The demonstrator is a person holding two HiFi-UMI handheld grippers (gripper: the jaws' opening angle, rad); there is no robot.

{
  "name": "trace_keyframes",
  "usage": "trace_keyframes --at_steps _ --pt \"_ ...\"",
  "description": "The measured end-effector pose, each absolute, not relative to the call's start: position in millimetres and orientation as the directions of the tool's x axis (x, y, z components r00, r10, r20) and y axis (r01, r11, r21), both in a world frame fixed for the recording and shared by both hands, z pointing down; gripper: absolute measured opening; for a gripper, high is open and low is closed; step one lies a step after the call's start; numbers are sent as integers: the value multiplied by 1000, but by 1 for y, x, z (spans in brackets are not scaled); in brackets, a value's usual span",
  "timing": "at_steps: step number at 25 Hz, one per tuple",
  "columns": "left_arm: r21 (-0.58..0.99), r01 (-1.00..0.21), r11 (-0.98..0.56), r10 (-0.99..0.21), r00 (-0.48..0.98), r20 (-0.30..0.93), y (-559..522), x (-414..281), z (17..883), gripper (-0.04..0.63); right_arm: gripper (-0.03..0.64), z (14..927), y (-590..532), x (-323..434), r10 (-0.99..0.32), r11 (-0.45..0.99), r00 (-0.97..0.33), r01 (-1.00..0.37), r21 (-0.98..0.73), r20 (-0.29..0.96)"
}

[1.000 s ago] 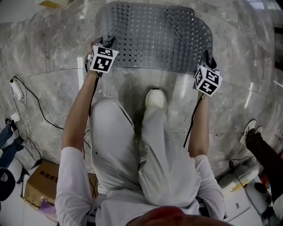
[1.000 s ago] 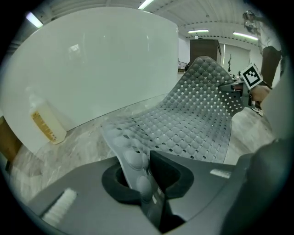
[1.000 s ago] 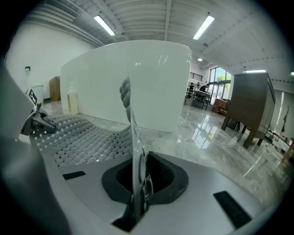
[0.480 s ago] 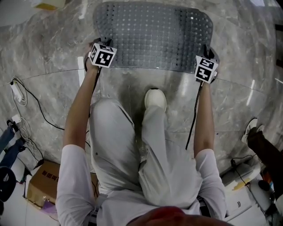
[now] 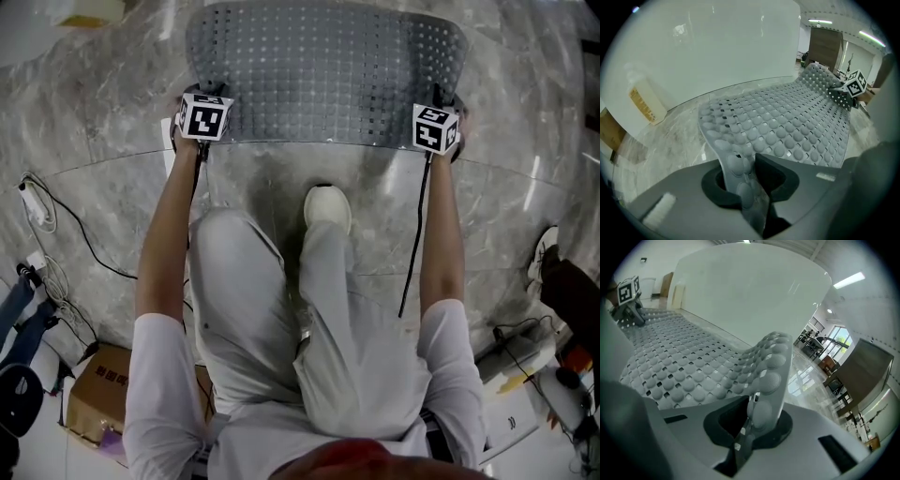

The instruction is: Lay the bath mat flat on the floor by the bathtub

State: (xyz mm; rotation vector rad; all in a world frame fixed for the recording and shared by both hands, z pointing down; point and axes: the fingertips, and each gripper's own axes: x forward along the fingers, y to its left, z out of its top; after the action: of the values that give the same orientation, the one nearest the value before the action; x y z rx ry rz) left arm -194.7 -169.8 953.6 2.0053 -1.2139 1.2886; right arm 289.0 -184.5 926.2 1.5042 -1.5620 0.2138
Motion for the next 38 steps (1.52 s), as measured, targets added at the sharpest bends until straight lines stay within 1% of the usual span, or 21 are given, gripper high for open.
trace_keyframes --at_steps 6,11,17,23,26,29,38 --pt "-43 -893 -448 -410 162 897 -170 -202 954 84 29 942 -191 303 -667 269 169 -854 446 726" --pt "-5 -903 -429 -389 180 904 -171 -202 957 84 37 953 -195 313 -630 279 120 -887 368 767" --pt "-3 -908 -419 -381 173 908 -172 -202 956 86 68 958 -197 318 -601 308 97 -888 342 793" --pt "-23 -901 -433 -381 160 911 -172 -202 956 94 121 958 -199 324 -591 317 91 -888 334 802" --pt "-32 -895 -444 -378 155 912 -173 -203 956 104 142 960 -200 329 -559 282 53 -927 249 828" --pt "-20 -902 -431 -381 162 910 -174 -205 955 110 147 959 -203 331 -541 272 -1 -947 173 841" --pt "123 -914 -387 -347 268 899 -175 -210 957 115 167 961 -202 339 -528 200 -158 -978 -59 835"
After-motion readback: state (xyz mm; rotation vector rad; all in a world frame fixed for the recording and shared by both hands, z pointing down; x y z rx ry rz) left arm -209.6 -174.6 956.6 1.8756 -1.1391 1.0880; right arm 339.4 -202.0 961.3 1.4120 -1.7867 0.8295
